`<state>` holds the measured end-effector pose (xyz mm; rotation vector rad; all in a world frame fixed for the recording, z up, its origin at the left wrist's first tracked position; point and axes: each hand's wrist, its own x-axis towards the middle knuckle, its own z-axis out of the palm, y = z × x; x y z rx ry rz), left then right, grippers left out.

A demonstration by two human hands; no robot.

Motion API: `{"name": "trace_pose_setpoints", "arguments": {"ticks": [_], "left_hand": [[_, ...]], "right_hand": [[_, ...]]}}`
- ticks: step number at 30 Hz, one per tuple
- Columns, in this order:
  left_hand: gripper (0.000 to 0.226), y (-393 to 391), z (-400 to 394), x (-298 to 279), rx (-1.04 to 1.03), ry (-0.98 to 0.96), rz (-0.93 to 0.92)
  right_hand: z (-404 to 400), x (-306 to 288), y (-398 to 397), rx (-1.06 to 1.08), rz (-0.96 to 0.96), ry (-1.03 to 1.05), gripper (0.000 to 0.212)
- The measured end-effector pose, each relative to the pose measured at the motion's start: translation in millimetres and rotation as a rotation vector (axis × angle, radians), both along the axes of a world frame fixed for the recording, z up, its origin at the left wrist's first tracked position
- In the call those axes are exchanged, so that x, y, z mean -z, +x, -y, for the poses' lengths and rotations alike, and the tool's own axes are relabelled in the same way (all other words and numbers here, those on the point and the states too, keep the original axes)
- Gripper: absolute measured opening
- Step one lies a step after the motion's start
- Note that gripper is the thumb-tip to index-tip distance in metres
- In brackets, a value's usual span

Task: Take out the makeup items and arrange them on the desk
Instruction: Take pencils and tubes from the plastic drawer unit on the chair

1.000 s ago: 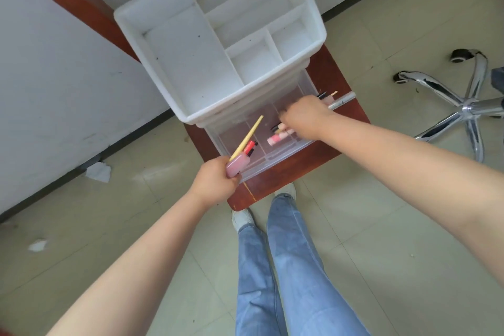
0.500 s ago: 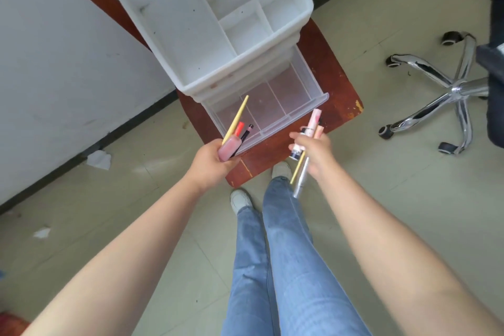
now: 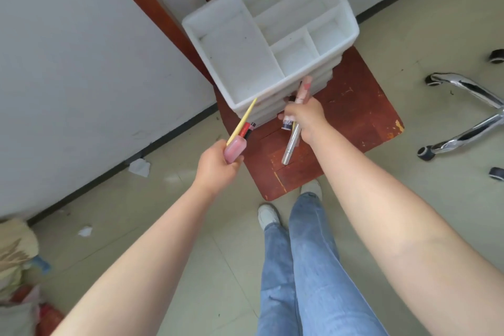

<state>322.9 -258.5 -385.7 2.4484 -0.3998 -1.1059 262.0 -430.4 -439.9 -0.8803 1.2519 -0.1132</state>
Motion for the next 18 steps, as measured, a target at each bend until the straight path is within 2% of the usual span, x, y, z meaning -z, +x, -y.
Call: {"name": "trace_pose_setpoints", "arguments": {"ticks": [3, 7, 9, 13, 16, 18], "left_hand": [[0.034, 4, -3, -6, -0.001, 0.039, 0.019], [0.027, 5, 5, -26, 0.170, 0.145, 0.081], [0.020, 6, 20, -43, 0.284, 0.173, 0.129], [0.011, 2, 69, -81, 0.442, 0.158, 0.304], [0.006, -13, 111, -110, 0.552, 0.102, 0.425], [0.008, -31, 136, -133, 0.626, 0.061, 0.499]], "right_hand": [[-1, -1, -1, 0.003, 0.030, 0.022, 0.030], [0, -23, -16, -0.249, -0.098, -0.027, 0.025], [6, -46, -24, -0.440, -0.175, -0.147, 0.025], [29, -101, -48, -0.783, -0.328, -0.534, 0.033], [49, -144, -81, -0.806, -0.445, -0.697, 0.009], [58, -171, -108, -0.791, -0.549, -0.779, 0.027]]}}
